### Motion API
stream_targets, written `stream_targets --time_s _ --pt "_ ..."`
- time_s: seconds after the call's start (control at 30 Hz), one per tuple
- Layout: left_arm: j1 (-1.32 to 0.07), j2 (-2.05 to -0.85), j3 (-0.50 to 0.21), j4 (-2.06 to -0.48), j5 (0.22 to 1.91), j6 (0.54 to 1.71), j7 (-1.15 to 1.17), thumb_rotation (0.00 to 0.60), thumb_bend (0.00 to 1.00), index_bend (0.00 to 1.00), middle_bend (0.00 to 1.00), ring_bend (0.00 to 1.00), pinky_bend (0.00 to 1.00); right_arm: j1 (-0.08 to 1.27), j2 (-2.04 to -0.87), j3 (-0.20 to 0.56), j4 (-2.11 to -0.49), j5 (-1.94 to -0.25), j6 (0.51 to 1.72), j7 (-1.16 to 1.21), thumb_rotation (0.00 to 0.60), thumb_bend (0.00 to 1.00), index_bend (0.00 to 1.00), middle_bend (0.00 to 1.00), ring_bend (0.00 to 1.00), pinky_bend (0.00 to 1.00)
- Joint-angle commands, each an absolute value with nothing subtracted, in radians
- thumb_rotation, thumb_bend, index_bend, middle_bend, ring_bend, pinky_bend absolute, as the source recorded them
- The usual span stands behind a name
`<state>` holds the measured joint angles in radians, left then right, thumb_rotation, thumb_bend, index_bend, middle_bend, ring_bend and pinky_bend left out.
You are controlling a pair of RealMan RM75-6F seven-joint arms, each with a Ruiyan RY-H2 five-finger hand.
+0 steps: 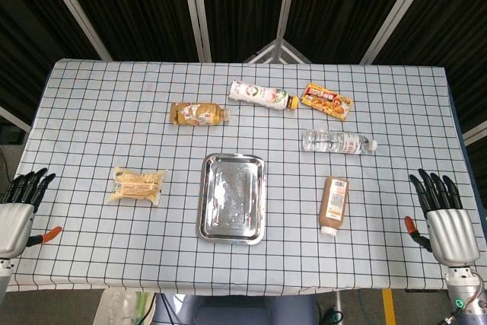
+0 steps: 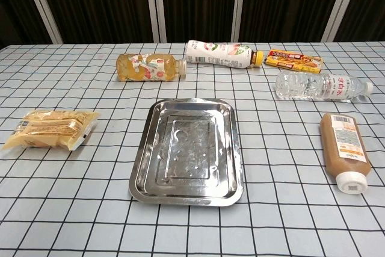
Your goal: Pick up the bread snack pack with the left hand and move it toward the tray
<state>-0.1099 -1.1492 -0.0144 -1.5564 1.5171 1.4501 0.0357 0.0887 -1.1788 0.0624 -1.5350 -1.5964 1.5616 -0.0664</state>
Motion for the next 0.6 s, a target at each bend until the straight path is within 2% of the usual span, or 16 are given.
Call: stream_targets --time_s 0.03,0.13,0.23,0.37,0.6 --pt "-0.111 -1.146 -0.014 -1.561 1.512 1.444 0.031 0.6 0.06 0.0 0.0 0.0 0.04 0.088 -1.182 0.062 -1.529 -1.6 1.567 -0.056 0.6 0.43 0.0 0.0 0.0 0.0" --pt "-0.117 -1.149 -0.013 -1.559 1.511 1.433 0.032 0.6 0.06 0.0 0.0 0.0 0.04 0.088 -1.18 0.063 -1.53 -1.596 1.564 -0.051 0.6 0.43 0.0 0.0 0.0 0.0" --pt "-0.155 -1.173 -0.021 -1.54 1.506 1.374 0.031 0.6 0.07 0.0 0.0 0.0 0.04 0.089 -1.175 0.063 -1.529 -1.595 1.562 -0.037 0.6 0.43 0.0 0.0 0.0 0.0" --pt "-0.218 -1.234 -0.063 -1.498 1.459 1.294 0.077 0.6 0.15 0.0 0.03 0.01 0.05 0.092 -1.163 0.062 -1.532 -1.584 1.546 -0.012 0.6 0.43 0.0 0.0 0.0 0.0" --pt "-0.363 -1.36 -0.111 -1.444 1.344 1.068 0.209 0.6 0.18 0.0 0.04 0.01 0.05 0.099 -1.161 0.06 -1.525 -1.593 1.538 0.01 0.6 0.43 0.0 0.0 0.0 0.0"
